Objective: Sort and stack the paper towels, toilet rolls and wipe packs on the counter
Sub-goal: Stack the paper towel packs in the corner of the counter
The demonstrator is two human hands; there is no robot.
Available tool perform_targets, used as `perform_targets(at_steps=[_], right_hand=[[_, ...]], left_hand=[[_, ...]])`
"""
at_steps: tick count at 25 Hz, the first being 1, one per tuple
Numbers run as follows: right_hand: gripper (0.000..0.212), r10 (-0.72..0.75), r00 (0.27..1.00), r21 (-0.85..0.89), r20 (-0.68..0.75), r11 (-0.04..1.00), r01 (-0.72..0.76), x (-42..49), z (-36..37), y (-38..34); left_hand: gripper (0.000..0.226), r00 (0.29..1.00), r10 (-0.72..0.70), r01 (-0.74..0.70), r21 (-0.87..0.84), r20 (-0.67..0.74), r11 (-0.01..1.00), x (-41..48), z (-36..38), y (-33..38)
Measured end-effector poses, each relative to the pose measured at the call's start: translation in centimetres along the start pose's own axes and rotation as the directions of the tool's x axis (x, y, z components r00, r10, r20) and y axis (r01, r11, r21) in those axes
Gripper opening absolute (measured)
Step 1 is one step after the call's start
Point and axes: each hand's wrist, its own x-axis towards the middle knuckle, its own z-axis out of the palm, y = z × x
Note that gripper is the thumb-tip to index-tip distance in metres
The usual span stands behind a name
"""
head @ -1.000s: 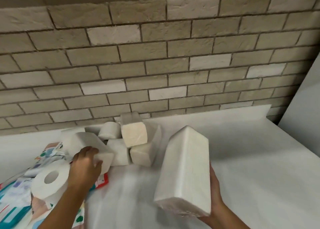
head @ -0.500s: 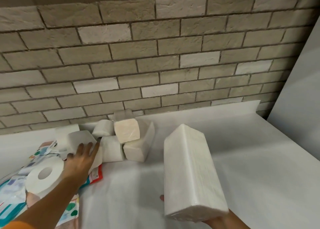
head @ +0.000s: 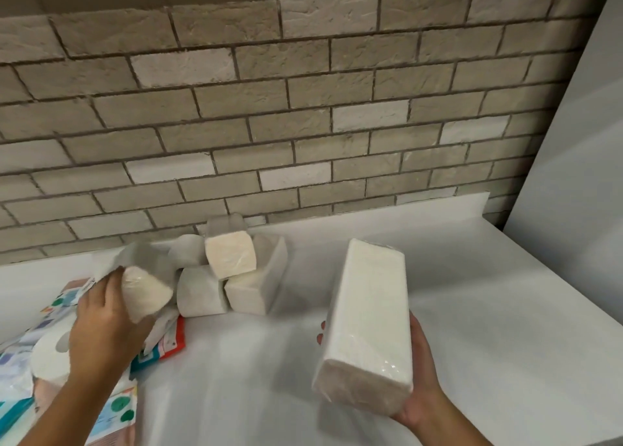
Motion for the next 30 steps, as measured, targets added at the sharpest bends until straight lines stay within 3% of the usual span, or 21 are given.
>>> perform_targets(at_steps=[1, 2, 4, 5, 7, 9, 11, 12, 15, 17, 18, 19, 21, 22, 23, 24, 26, 29, 30], right_hand=[[0.078, 0.012, 0.996, -0.079, -0.093, 0.997, -0.019, -4.2, -5.2, -3.5], [0.074, 0.063, 0.998, -0.079, 0.017, 0.995, -0.062, -4.8, -9.1, -4.4], [0.062, 0.018, 1.000, -0.199, 0.000, 0.980, -0.017, -5.8, -10.6, -5.3], [0.056, -0.015, 0.999, -0.244, -0.041, 0.970, 0.005, -5.5, -11.3, -6.4], [0.048, -0.085, 0.994, -0.225, -0.069, 0.972, 0.067, -6.2, -12.4, -8.1], [0.046, -0.133, 0.989, -0.211, -0.068, 0.971, 0.116, -7.1, -13.7, -10.0], [0.048, -0.175, 0.977, -0.207, -0.123, 0.967, 0.147, -8.7, -14.7, -12.3], [0.048, -0.196, 0.972, -0.206, -0.127, 0.964, 0.168, -9.2, -15.1, -13.5], [0.050, -0.308, 0.922, -0.337, -0.234, 0.915, 0.220, -10.8, -17.8, -17.8], [0.052, -0.355, 0.886, -0.425, -0.298, 0.881, 0.209, -11.4, -19.7, -20.1], [0.053, -0.376, 0.868, -0.477, -0.324, 0.857, 0.193, -11.7, -20.8, -21.5], [0.055, -0.390, 0.854, -0.507, -0.346, 0.843, 0.179, -12.1, -21.7, -22.6], [0.059, -0.398, 0.822, -0.516, -0.406, 0.843, 0.153, -12.1, -23.4, -24.5], [0.061, -0.405, 0.807, -0.513, -0.430, 0.845, 0.151, -11.9, -24.0, -25.4], [0.064, -0.407, 0.796, -0.510, -0.449, 0.848, 0.146, -11.6, -24.5, -26.0], [0.069, -0.406, 0.788, -0.510, -0.464, 0.849, 0.137, -11.1, -25.0, -26.5], [0.083, -0.419, 0.758, -0.524, -0.501, 0.843, 0.120, -10.1, -25.7, -27.4], [0.092, -0.489, 0.699, -0.555, -0.522, 0.817, 0.156, -8.2, -26.3, -28.5], [0.093, -0.513, 0.687, -0.567, -0.515, 0.805, 0.176, -7.6, -26.4, -28.7]], left_hand=[[0.106, 0.996, -0.077, 0.074, -0.081, -0.036, 0.994, -1.0, -0.5, 0.9], [0.107, 0.985, -0.157, 0.144, -0.163, -0.065, 0.976, -2.0, -1.0, 1.7], [0.111, 0.942, -0.326, 0.266, -0.410, -0.081, 0.872, -3.8, -2.0, 3.4], [0.112, 0.918, -0.391, 0.297, -0.553, -0.058, 0.779, -4.8, -2.0, 4.2], [0.095, 0.887, -0.461, 0.281, -0.798, 0.005, 0.533, -6.8, -1.7, 7.2], [0.071, 0.829, -0.543, 0.271, -0.945, 0.132, 0.185, -8.3, -1.2, 10.9], [0.056, 0.742, -0.578, 0.303, -0.939, 0.340, -0.164, -9.9, -0.6, 14.8], [0.049, 0.704, -0.567, 0.334, -0.904, 0.428, -0.268, -10.7, -0.2, 16.4], [0.017, 0.612, -0.482, 0.476, -0.778, 0.627, -0.410, -13.4, 1.1, 20.9], [0.025, 0.517, -0.422, 0.503, -0.663, 0.745, -0.554, -14.7, 2.7, 22.6], [0.036, 0.429, -0.375, 0.481, -0.559, 0.822, -0.675, -14.9, 3.9, 23.1], [0.054, 0.413, -0.266, 0.473, -0.454, 0.871, -0.755, -15.1, 5.3, 24.0], [0.090, 0.444, -0.286, 0.439, -0.484, 0.849, -0.757, -16.3, 8.8, 25.0], [0.092, 0.418, -0.294, 0.416, -0.468, 0.860, -0.780, -16.4, 9.8, 25.7], [0.081, 0.318, -0.234, 0.376, -0.349, 0.918, -0.858, -16.4, 9.8, 27.3], [0.061, 0.305, -0.246, 0.475, -0.371, 0.920, -0.798, -16.3, 9.8, 28.8], [0.036, 0.386, -0.160, 0.653, -0.392, 0.908, -0.648, -16.1, 9.2, 31.1], [0.038, 0.441, -0.184, 0.780, -0.476, 0.879, -0.406, -14.7, 12.0, 33.7], [0.042, 0.445, -0.208, 0.787, -0.492, 0.871, -0.374, -14.3, 13.1, 34.7]])
